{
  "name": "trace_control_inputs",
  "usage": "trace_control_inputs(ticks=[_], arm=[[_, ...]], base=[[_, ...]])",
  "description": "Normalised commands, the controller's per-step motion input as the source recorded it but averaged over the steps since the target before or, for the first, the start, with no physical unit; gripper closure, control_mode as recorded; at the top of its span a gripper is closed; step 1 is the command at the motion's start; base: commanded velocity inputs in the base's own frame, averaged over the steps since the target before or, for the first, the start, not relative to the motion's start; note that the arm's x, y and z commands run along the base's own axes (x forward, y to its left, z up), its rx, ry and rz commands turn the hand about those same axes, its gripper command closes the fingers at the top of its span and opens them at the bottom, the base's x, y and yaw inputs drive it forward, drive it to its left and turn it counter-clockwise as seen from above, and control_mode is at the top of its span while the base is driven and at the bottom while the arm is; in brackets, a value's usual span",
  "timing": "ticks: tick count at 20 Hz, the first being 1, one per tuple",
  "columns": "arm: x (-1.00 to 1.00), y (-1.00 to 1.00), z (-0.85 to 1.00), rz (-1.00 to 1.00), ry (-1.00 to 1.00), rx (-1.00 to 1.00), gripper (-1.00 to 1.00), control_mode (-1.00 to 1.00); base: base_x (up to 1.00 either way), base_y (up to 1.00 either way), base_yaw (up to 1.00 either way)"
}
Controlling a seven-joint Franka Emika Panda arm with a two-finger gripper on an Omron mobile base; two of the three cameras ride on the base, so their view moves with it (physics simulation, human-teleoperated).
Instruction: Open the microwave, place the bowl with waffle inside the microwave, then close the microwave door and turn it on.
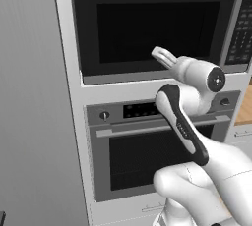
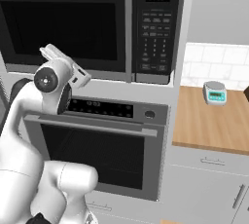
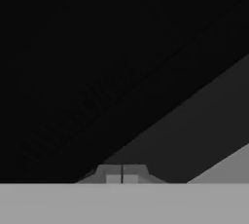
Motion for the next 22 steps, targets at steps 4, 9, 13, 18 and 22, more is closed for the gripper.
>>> trace_control_inputs(ticks=[4,9,13,18,22], arm=[[-0.11,-1.0,0.64,0.01,0.34,0.07,1.0,-1.0],[-0.36,-1.0,0.3,0.0,0.31,0.31,1.0,-1.0],[-0.08,-1.0,-0.01,0.0,0.25,0.56,1.0,-1.0],[-0.05,-1.0,0.0,0.0,0.03,0.72,1.0,-1.0],[-0.25,-0.92,0.0,0.0,-0.03,0.53,1.0,-1.0]], base=[[0.0,0.0,0.0],[0.0,0.0,0.0],[0.0,0.0,0.0],[0.0,0.0,0.0],[0.0,0.0,0.0]])
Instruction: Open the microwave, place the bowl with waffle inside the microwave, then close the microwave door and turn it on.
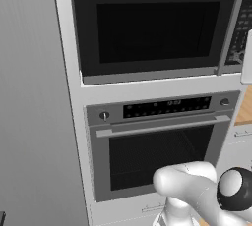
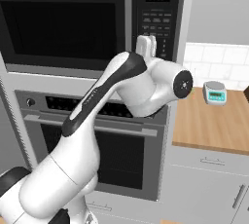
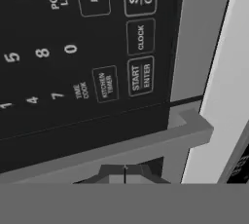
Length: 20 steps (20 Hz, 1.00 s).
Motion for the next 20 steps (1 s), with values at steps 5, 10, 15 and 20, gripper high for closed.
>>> trace_control_inputs(ticks=[5,10,15,20], arm=[[-0.15,-0.3,-0.12,0.0,-0.08,0.17,1.0,-1.0],[0.01,0.11,0.0,0.0,-0.06,0.05,1.0,-1.0],[0.15,0.0,-0.15,0.0,-0.01,0.0,1.0,-1.0],[0.24,-0.01,-0.2,-0.01,-0.01,0.0,1.0,-1.0]], base=[[0.0,0.0,0.0],[0.0,0.0,0.0],[0.0,0.0,0.0],[0.0,0.0,0.0]])
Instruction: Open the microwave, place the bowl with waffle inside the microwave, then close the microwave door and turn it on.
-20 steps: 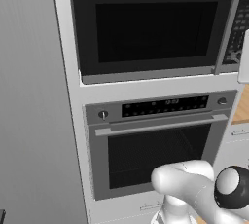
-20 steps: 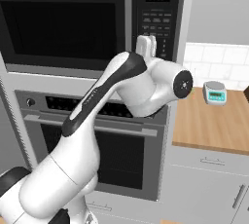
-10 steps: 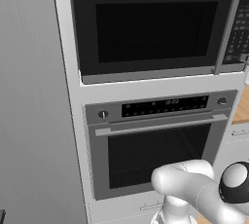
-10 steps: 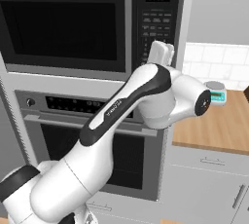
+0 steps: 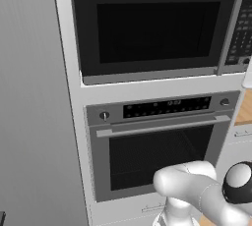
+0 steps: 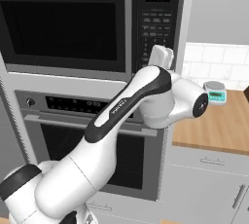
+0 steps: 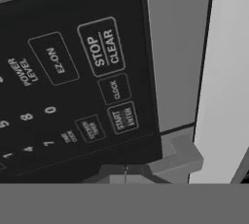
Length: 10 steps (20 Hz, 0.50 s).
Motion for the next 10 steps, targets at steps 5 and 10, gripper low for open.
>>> trace_control_inputs(ticks=[5,10], arm=[[0.49,-0.09,-0.1,-0.05,-0.01,0.01,1.0,-1.0],[0.53,-0.13,-0.19,-0.07,0.0,0.01,1.0,-1.0]], base=[[0.0,0.0,0.0],[0.0,0.0,0.0]])
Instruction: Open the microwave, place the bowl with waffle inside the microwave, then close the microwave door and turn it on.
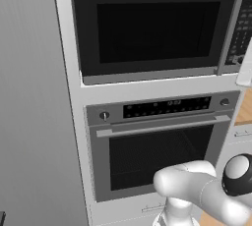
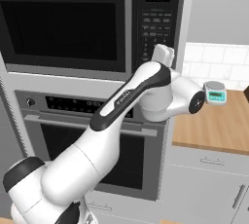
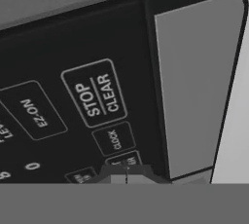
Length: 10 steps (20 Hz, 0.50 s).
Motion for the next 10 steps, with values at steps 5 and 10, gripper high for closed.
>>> trace_control_inputs(ticks=[5,10], arm=[[0.38,-0.09,-0.26,-0.06,-0.03,0.01,1.0,-1.0],[-0.89,-0.25,-0.03,-0.05,-0.17,0.02,1.0,-1.0]], base=[[0.0,0.0,0.0],[0.0,0.0,0.0]])
